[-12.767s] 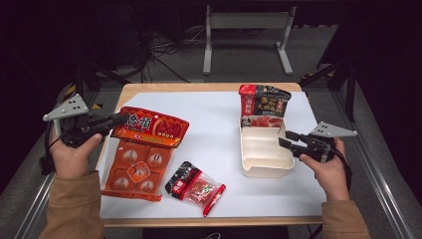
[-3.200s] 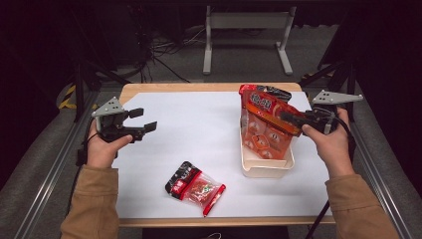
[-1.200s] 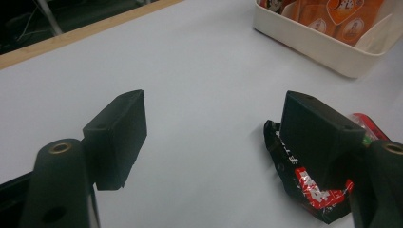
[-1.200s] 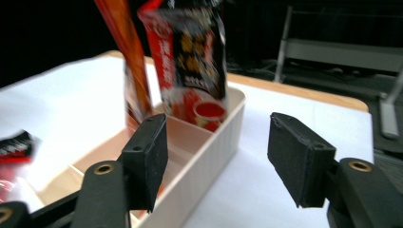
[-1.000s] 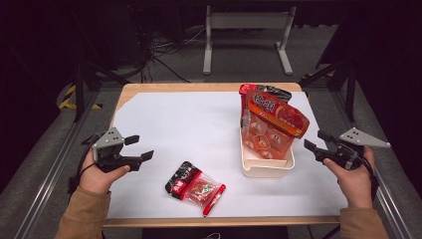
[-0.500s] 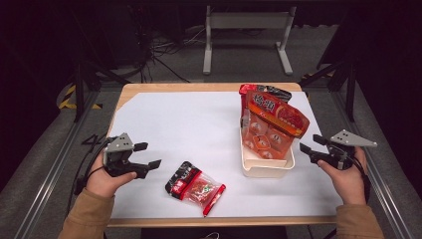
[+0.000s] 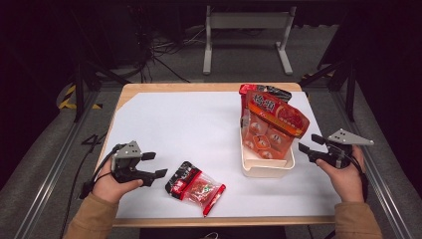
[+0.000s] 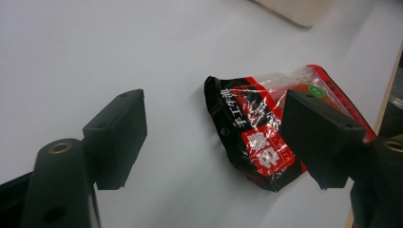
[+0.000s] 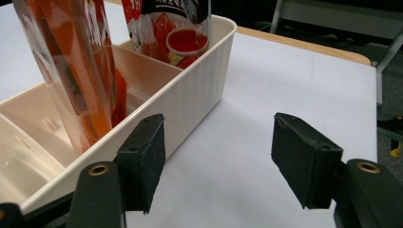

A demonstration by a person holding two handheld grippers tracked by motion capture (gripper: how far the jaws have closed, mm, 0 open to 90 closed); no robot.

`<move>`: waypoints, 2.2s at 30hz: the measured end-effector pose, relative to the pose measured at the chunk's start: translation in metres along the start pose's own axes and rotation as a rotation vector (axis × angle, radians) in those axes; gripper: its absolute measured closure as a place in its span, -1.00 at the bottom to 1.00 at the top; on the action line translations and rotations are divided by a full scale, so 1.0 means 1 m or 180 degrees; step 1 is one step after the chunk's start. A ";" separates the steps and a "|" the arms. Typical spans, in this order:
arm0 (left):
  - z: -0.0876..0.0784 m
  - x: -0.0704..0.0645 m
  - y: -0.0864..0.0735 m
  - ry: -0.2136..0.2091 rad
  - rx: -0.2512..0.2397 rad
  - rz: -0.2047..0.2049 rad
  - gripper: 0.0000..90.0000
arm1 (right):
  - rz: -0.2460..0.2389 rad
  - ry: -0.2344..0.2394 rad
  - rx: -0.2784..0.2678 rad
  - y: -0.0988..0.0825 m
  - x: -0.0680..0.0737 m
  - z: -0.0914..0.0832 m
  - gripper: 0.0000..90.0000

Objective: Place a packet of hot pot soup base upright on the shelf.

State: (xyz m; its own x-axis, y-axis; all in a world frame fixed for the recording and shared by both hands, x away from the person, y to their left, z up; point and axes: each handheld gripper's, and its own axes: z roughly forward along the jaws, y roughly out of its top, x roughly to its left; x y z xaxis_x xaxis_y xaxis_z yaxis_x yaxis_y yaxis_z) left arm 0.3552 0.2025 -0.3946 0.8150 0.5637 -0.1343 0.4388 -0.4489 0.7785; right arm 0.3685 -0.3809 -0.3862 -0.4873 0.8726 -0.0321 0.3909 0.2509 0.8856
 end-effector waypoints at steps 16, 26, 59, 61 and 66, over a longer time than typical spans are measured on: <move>0.028 -0.010 -0.008 -0.0215 0.0270 0.0020 -0.51 | -0.0027 0.0027 0.0041 -0.002 0.003 0.004 -0.23; 0.042 -0.016 -0.014 -0.0328 0.0445 0.0062 -0.51 | -0.0036 0.0073 0.0050 -0.002 0.006 0.006 -0.24; 0.048 -0.019 -0.025 -0.0411 0.0784 -0.0137 -0.07 | -0.0038 0.0132 0.0069 -0.003 0.009 0.012 -0.29; 0.047 -0.019 -0.026 -0.0389 0.0786 -0.0222 0.00 | -0.0043 0.0138 0.0073 -0.003 0.009 0.012 -0.29; 0.046 -0.020 -0.026 -0.0395 0.0798 -0.0271 0.07 | -0.0033 0.0150 0.0078 -0.004 0.010 0.012 -0.30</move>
State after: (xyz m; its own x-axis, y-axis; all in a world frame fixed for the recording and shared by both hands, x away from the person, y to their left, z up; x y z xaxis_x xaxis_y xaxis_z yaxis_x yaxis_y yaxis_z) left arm 0.3452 0.1710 -0.4405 0.8046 0.5244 -0.2787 0.5748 -0.5696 0.5875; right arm 0.3717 -0.3683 -0.3951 -0.5274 0.8494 -0.0190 0.4042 0.2705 0.8737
